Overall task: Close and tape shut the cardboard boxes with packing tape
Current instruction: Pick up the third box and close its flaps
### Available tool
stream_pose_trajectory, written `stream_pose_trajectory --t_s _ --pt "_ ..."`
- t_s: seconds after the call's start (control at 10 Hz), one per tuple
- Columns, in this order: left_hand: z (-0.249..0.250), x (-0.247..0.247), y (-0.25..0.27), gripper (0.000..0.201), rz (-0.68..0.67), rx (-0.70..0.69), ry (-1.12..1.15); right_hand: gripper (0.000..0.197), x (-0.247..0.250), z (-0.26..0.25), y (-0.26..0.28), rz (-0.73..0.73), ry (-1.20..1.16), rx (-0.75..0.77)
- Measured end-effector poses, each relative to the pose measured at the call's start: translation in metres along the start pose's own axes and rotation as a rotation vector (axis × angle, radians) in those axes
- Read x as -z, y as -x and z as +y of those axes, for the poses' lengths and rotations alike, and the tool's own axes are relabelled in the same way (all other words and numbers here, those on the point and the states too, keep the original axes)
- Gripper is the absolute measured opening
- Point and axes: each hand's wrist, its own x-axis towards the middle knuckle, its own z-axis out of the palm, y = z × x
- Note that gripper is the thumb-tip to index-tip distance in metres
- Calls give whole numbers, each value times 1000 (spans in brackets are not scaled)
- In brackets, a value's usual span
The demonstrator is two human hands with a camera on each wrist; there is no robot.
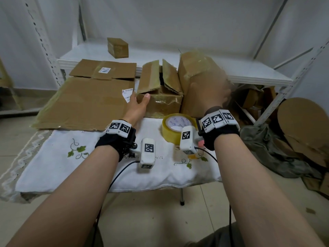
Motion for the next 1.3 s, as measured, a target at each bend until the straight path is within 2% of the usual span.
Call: stream_pose_trajectory --t_s 0.1,0.2,0.3,0.4,0.5,0.6,0.7,0.8,0.9,1.0,1.1,1.2,1.3 --pt "10 5 6 94 7 14 2 104 5 -5 3 0 -20 -38" --pt "12 13 7 88 26 25 6 104 10 -17 8 40 25 -32" --pt "19 28 15 75 90 33 17 95 7 -33 19 86 77 26" --pt "25 49 21 70 145 37 24 75 -1 -49 35 192 65 119" --pt "29 74 25 65 199 85 28 40 -13 -62 53 206 -104 222" --pt "28 105 31 59 322 123 45 7 -37 -69 72 -116 -233 188" --pt "22 139 41 53 490 171 98 12 -69 -63 92 -583 -130 37" --pt "4 171 39 89 661 313 249 6 -97 -54 114 -809 -12 -112" --pt "-31 194 12 81 585 382 389 39 -118 -44 125 -855 67 -157" --pt "-23 191 33 59 511 393 428 51 -134 -39 130 -840 91 -169" --pt "-21 194 34 64 443 344 469 46 -142 -38 130 -803 107 -138" --pt "-16 194 39 49 454 359 485 26 -147 -35 127 -801 122 -128" --pt "-4 189 51 21 485 408 514 6 -148 -33 124 -832 10 -223"
